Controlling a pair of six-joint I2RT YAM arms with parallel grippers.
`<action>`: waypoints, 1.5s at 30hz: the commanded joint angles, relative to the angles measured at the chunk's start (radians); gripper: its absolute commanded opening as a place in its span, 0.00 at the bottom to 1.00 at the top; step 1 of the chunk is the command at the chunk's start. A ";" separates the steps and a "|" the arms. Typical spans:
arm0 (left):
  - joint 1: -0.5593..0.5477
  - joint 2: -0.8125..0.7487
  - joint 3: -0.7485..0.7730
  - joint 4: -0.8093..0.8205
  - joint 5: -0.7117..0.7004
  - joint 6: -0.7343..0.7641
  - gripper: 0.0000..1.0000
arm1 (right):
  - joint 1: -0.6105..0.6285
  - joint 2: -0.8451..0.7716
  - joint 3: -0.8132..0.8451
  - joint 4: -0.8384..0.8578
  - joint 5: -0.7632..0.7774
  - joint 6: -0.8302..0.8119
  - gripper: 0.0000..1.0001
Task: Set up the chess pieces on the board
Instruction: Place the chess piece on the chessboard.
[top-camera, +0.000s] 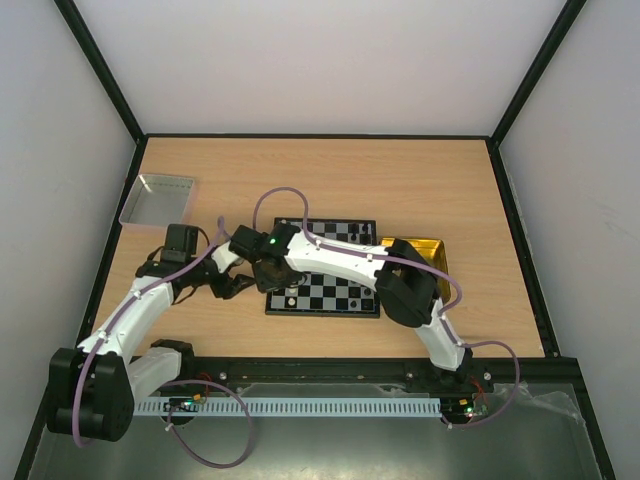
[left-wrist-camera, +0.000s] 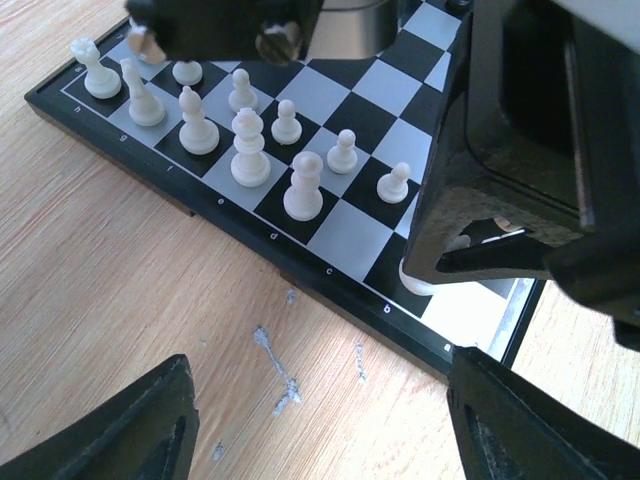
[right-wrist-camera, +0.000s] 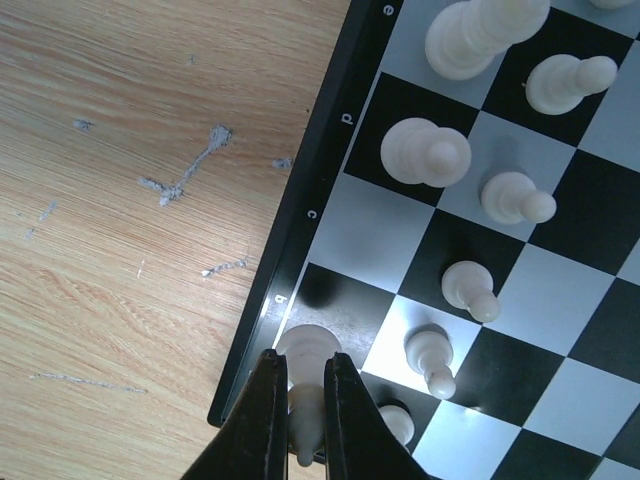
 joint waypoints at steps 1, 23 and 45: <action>0.003 -0.030 -0.007 -0.005 0.063 0.051 0.66 | 0.008 0.047 0.012 -0.012 0.027 -0.006 0.02; 0.028 -0.114 -0.090 -0.087 0.074 0.248 0.68 | -0.015 0.033 -0.050 0.015 0.036 0.026 0.02; 0.031 -0.108 -0.089 -0.079 0.052 0.239 0.69 | -0.020 0.060 -0.022 0.017 0.010 0.022 0.02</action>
